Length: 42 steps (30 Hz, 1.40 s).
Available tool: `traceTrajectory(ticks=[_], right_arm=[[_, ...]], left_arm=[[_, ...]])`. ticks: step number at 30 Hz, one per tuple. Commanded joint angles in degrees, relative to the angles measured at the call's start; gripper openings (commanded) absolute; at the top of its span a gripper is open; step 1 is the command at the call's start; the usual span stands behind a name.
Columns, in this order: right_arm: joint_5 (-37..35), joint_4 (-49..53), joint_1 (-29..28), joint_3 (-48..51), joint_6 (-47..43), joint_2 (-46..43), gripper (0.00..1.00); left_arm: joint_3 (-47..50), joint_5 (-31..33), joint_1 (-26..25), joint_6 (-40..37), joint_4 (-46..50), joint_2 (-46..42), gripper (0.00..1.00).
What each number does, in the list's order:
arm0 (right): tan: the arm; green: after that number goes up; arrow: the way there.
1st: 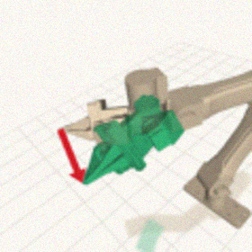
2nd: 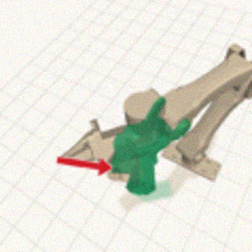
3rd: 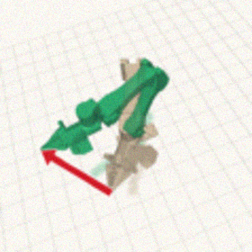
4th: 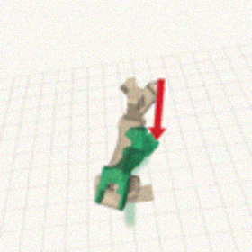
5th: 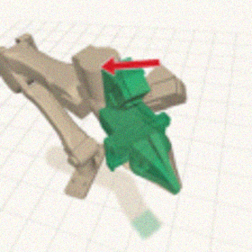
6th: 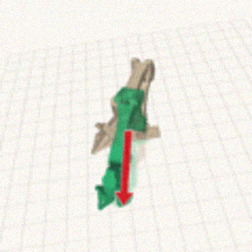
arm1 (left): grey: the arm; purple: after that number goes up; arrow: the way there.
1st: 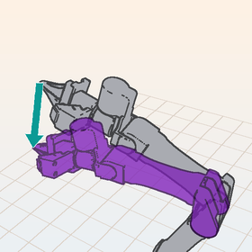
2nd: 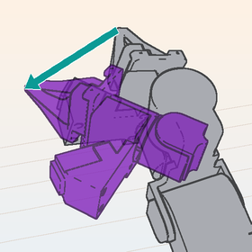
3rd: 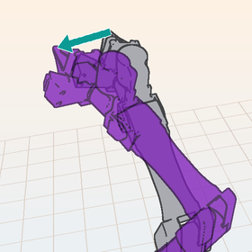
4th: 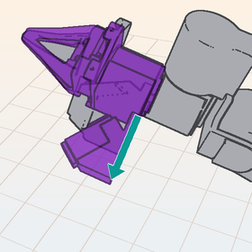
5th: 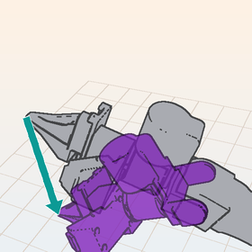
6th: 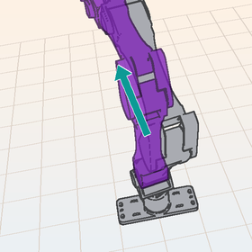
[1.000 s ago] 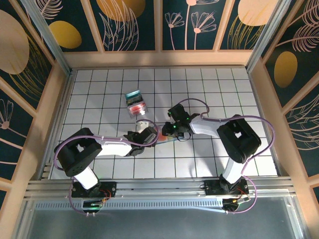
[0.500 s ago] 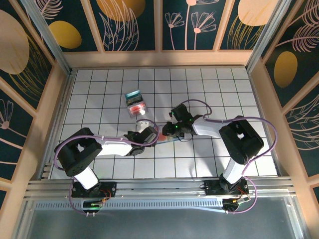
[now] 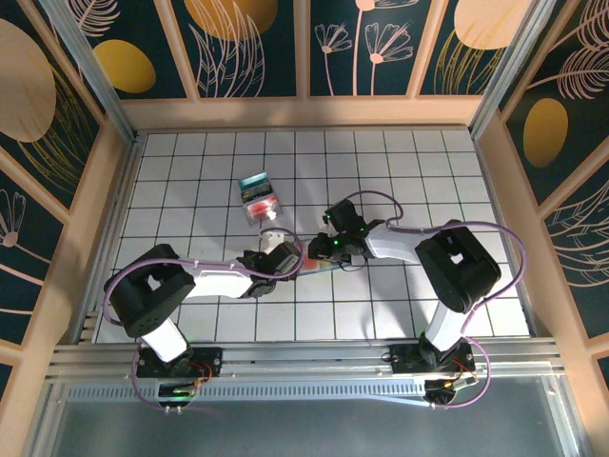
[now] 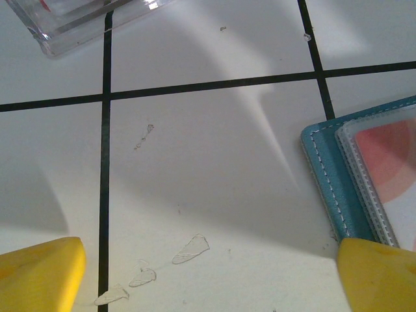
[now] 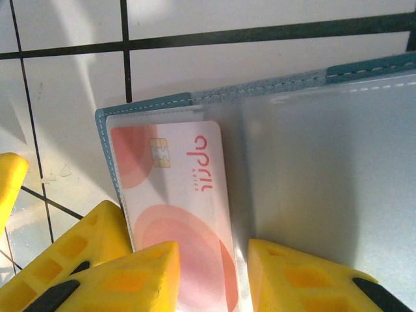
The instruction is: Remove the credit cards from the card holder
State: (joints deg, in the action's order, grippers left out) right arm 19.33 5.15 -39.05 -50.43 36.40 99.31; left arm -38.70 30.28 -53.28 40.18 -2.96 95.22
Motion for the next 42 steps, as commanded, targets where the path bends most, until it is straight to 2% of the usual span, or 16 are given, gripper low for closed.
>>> traceTrajectory(ticks=[1, 7, 16, 27, 31, 34, 42], right_arm=[[-1.22, 1.61, -0.67, -0.24, 0.41, 2.11, 0.33], [4.63, -4.18, -0.12, 1.12, 1.47, -0.06, 0.28], [11.33, -10.67, 1.69, 3.63, 2.84, -3.28, 0.27], [13.36, -14.36, 2.31, 5.26, 3.75, -2.96, 0.24], [13.53, -15.37, 2.31, 5.58, 4.18, -2.13, 0.26], [13.74, -16.96, 2.27, 6.27, 5.1, -1.51, 0.32], [7.84, -12.8, 1.91, 5.98, 5.85, -0.73, 0.38]], left_arm=[[-0.59, 0.47, -0.16, 0.25, 2.08, 1.26, 0.99], [-0.84, 0.13, -0.14, -0.1, 2.17, 1.73, 0.99], [-1.29, -0.01, -0.16, -0.55, 2.52, 2.3, 0.99], [-1.38, -0.22, -0.12, -0.75, 3.09, 2.61, 0.99], [-1.47, -0.49, -0.16, -0.89, 2.9, 2.51, 0.99], [-1.47, -0.74, -0.16, -0.98, 2.79, 2.6, 0.99], [-1.2, -0.97, -0.14, -0.61, 2.79, 2.47, 0.99]])
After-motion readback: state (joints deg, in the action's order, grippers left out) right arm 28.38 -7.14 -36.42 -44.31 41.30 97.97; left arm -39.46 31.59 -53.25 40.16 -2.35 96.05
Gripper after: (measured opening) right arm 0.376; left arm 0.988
